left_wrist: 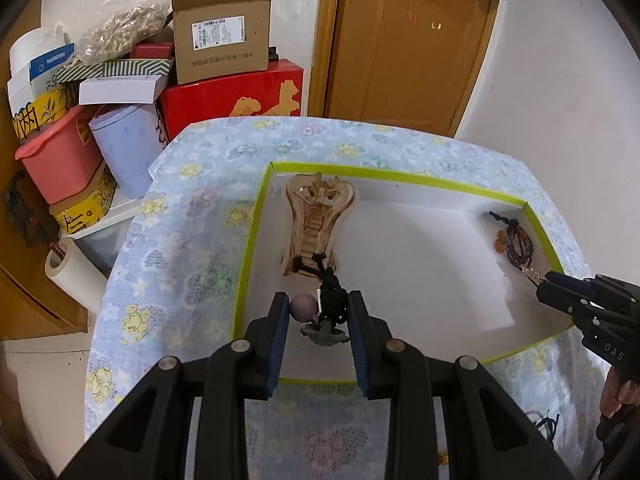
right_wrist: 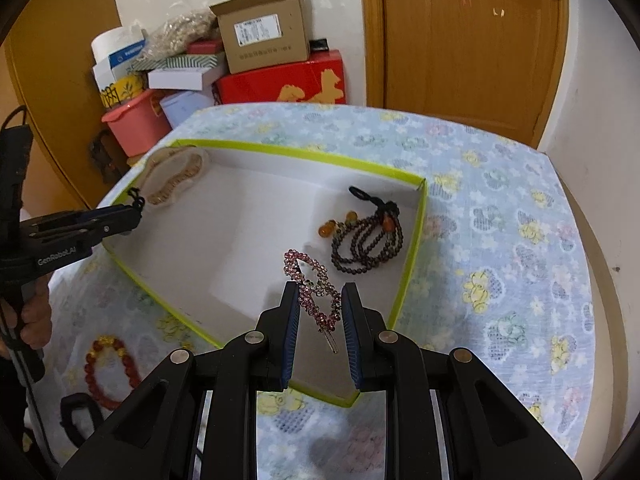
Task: Organize jewelry
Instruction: 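Carry both held items into the lime-green tray and open both tools, then move both tools back toward the remaining jewelry on the cloth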
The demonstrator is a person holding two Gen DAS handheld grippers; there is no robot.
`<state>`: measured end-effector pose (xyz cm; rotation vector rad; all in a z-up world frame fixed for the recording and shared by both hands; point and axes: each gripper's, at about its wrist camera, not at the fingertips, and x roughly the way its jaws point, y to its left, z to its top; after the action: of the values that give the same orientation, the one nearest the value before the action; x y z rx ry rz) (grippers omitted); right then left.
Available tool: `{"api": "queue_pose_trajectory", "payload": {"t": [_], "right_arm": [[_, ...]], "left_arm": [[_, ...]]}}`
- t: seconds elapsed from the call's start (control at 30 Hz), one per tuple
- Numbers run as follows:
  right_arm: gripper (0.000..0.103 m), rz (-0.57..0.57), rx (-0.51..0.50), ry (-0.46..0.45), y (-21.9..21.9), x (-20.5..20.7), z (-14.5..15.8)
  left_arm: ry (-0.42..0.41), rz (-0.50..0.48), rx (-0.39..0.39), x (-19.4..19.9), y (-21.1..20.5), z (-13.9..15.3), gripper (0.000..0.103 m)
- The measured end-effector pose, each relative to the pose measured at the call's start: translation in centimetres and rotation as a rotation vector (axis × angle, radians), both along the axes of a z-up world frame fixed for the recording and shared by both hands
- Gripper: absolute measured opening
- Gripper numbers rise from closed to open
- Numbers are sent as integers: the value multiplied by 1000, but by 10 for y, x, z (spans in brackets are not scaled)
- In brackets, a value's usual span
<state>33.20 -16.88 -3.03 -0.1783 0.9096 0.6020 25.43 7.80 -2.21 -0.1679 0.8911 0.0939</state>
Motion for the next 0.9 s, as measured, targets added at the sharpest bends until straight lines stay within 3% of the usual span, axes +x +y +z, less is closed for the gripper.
{"api": "queue_pose_trajectory", "payload": {"t": [0.37, 0.53, 0.6, 0.9], "right_arm": [[24, 3, -50, 5, 6, 1, -5], [41, 15, -36, -3, 7, -5, -1], [45, 17, -32, -16, 6, -10, 2], [45, -24, 24, -56, -12, -33, 23]], "left_arm": [[-4, -8, -2, 2, 0, -5, 32], [-6, -2, 8, 0, 0, -4, 34], [-9, 2, 6, -2, 0, -4, 40], [-48, 2, 15, -27, -2, 11, 40]]}}
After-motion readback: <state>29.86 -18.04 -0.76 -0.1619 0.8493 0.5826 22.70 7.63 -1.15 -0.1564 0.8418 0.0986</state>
